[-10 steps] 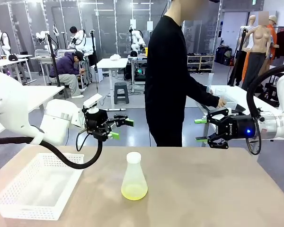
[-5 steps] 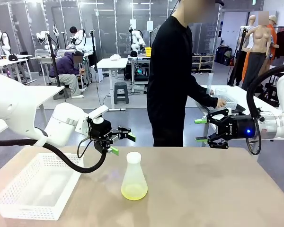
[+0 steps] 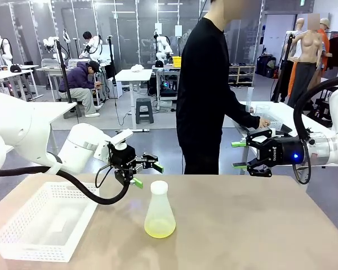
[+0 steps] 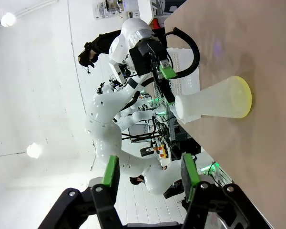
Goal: Prepare the solutions needed for the experiment.
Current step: When the human places the Big flask in the center of the table, pick up the Big flask and place it in the left Organizing basket.
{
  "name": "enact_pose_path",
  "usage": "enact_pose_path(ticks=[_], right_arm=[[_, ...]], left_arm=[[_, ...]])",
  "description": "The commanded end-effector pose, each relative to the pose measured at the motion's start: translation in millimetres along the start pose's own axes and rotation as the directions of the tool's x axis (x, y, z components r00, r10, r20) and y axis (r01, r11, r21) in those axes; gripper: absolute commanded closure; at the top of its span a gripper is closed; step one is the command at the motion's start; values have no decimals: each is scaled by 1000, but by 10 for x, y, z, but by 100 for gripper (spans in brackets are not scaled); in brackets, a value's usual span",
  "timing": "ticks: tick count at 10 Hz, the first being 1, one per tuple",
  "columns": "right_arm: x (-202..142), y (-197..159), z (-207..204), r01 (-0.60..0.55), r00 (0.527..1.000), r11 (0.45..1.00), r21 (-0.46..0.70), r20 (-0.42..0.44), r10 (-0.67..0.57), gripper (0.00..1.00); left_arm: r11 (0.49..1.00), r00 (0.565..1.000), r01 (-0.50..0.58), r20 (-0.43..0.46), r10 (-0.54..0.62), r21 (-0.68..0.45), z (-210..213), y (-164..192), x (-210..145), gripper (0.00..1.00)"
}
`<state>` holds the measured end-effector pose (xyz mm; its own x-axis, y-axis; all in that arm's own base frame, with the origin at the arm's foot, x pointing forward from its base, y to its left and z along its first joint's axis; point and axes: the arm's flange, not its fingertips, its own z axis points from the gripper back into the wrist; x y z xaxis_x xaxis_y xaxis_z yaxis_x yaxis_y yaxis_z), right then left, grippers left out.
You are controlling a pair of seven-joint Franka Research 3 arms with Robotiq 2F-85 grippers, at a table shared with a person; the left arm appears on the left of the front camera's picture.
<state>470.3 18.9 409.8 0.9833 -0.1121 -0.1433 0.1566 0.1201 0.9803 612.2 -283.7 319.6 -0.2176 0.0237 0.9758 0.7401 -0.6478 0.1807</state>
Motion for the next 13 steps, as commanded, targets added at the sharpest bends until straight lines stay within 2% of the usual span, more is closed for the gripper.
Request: enact_pose_path(ticks=[1, 4, 9, 13], right_arm=[[0, 11, 6, 0, 1000, 1000, -2, -1, 0, 34], [0, 11, 6, 0, 1000, 1000, -2, -1, 0, 34], [0, 11, 6, 0, 1000, 1000, -2, -1, 0, 34], [0, 11, 6, 0, 1000, 1000, -2, -1, 0, 34]], left_arm=[[1000, 1000, 0, 5, 0, 2, -12, -63, 49, 0], [1000, 1000, -6, -4, 6, 3, 2, 28, -84, 0], [998, 997, -57, 52, 58, -13, -119, 42, -304, 0], [997, 990, -75, 116, 77, -25, -212, 12, -330, 0]])
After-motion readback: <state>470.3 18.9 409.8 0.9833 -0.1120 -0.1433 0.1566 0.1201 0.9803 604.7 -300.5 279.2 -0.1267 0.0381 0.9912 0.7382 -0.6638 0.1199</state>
